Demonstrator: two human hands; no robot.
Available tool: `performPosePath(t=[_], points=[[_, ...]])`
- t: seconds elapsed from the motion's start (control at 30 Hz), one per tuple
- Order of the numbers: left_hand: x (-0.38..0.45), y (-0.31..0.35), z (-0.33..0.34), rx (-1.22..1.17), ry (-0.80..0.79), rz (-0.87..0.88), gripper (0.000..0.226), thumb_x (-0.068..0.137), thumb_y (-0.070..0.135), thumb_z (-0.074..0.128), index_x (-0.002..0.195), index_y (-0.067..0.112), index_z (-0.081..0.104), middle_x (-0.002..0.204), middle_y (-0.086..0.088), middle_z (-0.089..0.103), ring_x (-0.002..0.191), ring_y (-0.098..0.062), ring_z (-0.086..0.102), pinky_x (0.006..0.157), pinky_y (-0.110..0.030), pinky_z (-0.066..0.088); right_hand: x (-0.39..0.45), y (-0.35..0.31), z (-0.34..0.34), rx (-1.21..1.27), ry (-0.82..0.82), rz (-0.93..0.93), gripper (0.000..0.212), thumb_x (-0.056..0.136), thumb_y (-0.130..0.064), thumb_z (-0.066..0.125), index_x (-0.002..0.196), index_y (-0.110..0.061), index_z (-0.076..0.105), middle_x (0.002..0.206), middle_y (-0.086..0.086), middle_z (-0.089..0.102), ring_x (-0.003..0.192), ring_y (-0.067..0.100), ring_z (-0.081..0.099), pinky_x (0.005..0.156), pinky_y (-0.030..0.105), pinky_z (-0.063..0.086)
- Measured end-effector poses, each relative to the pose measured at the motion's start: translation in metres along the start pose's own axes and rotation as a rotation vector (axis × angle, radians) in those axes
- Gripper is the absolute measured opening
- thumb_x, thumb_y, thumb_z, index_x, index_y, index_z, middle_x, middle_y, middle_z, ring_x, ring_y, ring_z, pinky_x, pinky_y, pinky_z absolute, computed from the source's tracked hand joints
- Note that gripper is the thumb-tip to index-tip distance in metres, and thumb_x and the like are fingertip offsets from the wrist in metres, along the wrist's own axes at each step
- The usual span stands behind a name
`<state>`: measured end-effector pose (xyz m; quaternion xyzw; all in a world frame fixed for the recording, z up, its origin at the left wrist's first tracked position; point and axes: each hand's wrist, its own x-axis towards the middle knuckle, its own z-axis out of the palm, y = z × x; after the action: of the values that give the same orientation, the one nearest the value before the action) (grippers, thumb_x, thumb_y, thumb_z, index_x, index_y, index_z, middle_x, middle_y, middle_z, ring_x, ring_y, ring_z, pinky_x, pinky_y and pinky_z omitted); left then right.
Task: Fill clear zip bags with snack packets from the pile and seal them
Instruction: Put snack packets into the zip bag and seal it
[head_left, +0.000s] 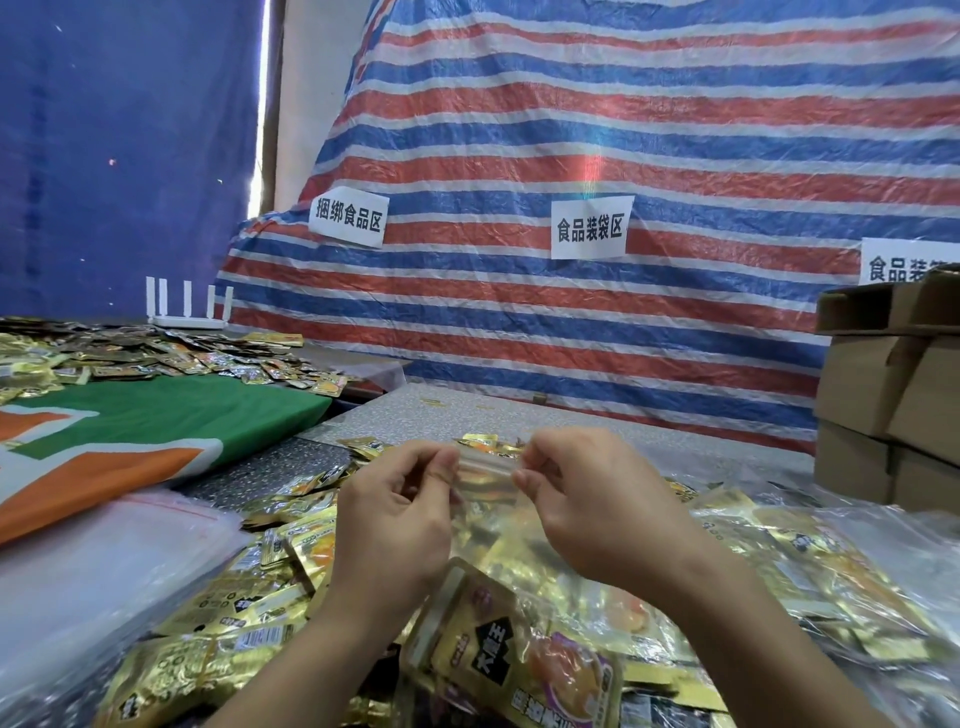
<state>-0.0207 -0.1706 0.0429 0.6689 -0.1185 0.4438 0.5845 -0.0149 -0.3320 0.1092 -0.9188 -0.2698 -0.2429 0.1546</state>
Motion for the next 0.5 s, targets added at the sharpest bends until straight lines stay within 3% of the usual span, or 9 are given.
performPosePath(t=[0.13,0.23,0.4,0.5], points=[[0.000,0.000,-0.001,-0.009,0.009,0.009,0.018,0.086,0.039,0.056,0.078,0.031,0.070,0.068,0.007,0.067,0.058,-0.010,0.061,0.049,-0.021,0.048,-0.010,0.012,-0.006,-0.028,0.005,0.031,0.018,0.099,-0.039,0.054,0.083,-0.030,0.056,0.076,-0.010,0.058,0.070,0.006,0.052,0.064,0.033,0.051],[-0.001,-0.002,0.000,-0.006,0.000,0.010,0.018,0.086,0.040,0.056,0.080,0.031,0.071,0.069,0.007,0.067,0.059,-0.011,0.061,0.049,-0.027,0.049,-0.016,0.020,-0.011,-0.036,0.008,0.043,0.021,0.098,-0.038,0.054,0.079,-0.031,0.053,0.076,-0.012,0.056,0.070,0.004,0.050,0.064,0.031,0.049],[-0.001,-0.001,0.000,-0.033,-0.004,0.011,0.015,0.088,0.039,0.055,0.085,0.037,0.070,0.072,0.007,0.069,0.062,-0.010,0.064,0.051,-0.018,0.050,-0.023,0.029,-0.015,-0.047,0.011,0.058,0.021,0.098,-0.041,0.053,0.080,-0.030,0.054,0.078,-0.012,0.056,0.070,0.005,0.050,0.063,0.030,0.047],[0.000,-0.002,0.000,-0.034,0.013,0.008,0.016,0.087,0.040,0.056,0.084,0.036,0.071,0.071,0.004,0.069,0.061,-0.013,0.064,0.051,-0.026,0.053,-0.027,0.036,-0.018,-0.038,0.006,0.077,0.019,0.098,-0.041,0.055,0.080,-0.032,0.055,0.079,-0.012,0.056,0.071,0.004,0.051,0.061,0.028,0.045]])
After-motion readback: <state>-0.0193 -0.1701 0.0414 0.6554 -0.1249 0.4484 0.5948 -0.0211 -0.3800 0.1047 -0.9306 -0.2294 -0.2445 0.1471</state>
